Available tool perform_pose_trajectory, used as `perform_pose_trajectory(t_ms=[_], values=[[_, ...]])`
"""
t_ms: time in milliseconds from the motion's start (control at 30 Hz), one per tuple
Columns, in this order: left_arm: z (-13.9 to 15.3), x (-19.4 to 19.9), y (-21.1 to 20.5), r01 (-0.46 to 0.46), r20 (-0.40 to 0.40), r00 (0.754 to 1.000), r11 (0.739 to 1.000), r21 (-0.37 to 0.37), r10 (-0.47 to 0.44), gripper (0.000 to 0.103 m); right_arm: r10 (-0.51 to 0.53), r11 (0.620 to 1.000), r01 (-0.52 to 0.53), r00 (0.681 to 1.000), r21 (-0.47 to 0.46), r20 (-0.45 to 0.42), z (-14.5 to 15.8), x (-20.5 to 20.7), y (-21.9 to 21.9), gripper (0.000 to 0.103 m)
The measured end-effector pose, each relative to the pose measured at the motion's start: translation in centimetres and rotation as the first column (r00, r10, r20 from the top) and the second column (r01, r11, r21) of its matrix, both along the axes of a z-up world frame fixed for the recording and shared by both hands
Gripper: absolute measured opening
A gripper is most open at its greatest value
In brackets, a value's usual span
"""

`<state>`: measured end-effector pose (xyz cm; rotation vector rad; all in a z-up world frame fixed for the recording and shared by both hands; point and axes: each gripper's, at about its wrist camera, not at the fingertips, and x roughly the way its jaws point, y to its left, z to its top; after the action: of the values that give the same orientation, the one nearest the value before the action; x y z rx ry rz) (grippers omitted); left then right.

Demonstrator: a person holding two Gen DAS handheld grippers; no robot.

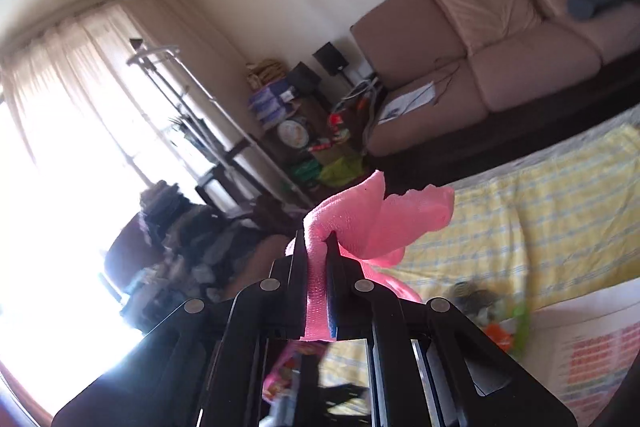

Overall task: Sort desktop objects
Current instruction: 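Carry the pink towel with the right gripper into the white box, then release the towel in the box and withdraw the right gripper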

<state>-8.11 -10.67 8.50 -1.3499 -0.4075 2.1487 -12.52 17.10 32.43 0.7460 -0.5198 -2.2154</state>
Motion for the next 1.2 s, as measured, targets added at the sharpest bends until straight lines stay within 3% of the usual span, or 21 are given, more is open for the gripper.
perform_pose_trajectory(t_ms=[133, 233, 333, 400, 433, 467, 500, 533, 567, 600, 700, 767, 933, 1200], values=[[0.6, 0.4, -0.3, 0.005, -0.006, 1.000, 0.999, 0.042, -0.005, 0.051, -0.065, 0.991, 0.068, 0.998, 0.115, -0.027, -0.1, 2.2, 4.6, 0.006], [1.4, 0.7, -0.1, 0.017, -0.031, 0.999, 0.999, 0.048, -0.016, 0.051, -0.110, 0.969, 0.114, 0.993, 0.221, -0.028, -1.7, 3.5, 7.6, 0.006], [1.6, 1.0, 0.2, 0.022, -0.034, 0.999, 0.998, 0.062, -0.020, 0.051, -0.133, 0.959, 0.132, 0.991, 0.250, -0.013, -3.6, 4.2, 9.2, 0.006], [1.7, 1.1, 0.5, 0.027, -0.035, 0.999, 0.997, 0.068, -0.024, 0.051, -0.182, 0.933, 0.176, 0.983, 0.314, -0.010, -5.5, 3.6, 9.7, 0.007], [1.7, 1.2, 0.6, 0.029, -0.036, 0.999, 0.997, 0.067, -0.026, 0.051, -0.216, 0.904, 0.203, 0.976, 0.376, -0.008, -6.7, 2.9, 9.9, 0.010], [1.6, 1.3, 0.8, 0.031, -0.037, 0.999, 0.997, 0.064, -0.029, 0.051, -0.266, 0.844, 0.227, 0.964, 0.485, 0.011, -9.2, 1.2, 9.8, 0.015], [1.6, 1.3, 1.0, 0.033, -0.037, 0.999, 0.997, 0.063, -0.031, 0.051, -0.304, 0.784, 0.234, 0.952, 0.575, 0.027, -11.4, -0.2, 10.0, 0.034], [1.6, 1.3, 1.2, 0.039, -0.036, 0.999, 0.997, 0.067, -0.036, 0.051, -0.350, 0.718, 0.235, 0.936, 0.655, 0.048, -13.7, -1.5, 10.2, 0.044], [1.7, 1.5, 1.4, 0.042, -0.036, 0.999, 0.997, 0.070, -0.040, 0.051, -0.387, 0.680, 0.226, 0.919, 0.698, 0.079, -15.8, -2.5, 10.7, 0.041], [1.7, 1.6, 1.6, 0.047, -0.037, 0.998, 0.996, 0.070, -0.045, 0.051, -0.416, 0.679, 0.230, 0.903, 0.697, 0.108, -17.2, -2.9, 11.6, 0.032], [1.8, 2.0, 1.8, 0.059, -0.043, 0.998, 0.996, 0.066, -0.056, 0.051, -0.449, 0.745, 0.293, 0.884, 0.599, 0.126, -18.3, -1.9, 14.0, 0.031], [1.9, 2.1, 1.9, 0.069, -0.045, 0.997, 0.995, 0.067, -0.066, 0.051, -0.459, 0.739, 0.314, 0.882, 0.595, 0.104, -18.3, -1.2, 14.9, 0.031], [2.3, 2.1, 2.4, 0.087, -0.049, 0.995, 0.992, 0.093, -0.083, 0.051, -0.390, 0.748, 0.226, 0.911, 0.625, 0.137, -19.4, -1.5, 13.8, 0.044], [2.5, 2.3, 2.7, 0.092, -0.055, 0.995, 0.991, 0.095, -0.087, 0.051, -0.411, 0.619, 0.131, 0.894, 0.775, 0.177, -27.0, -4.9, 10.4, 0.044]])
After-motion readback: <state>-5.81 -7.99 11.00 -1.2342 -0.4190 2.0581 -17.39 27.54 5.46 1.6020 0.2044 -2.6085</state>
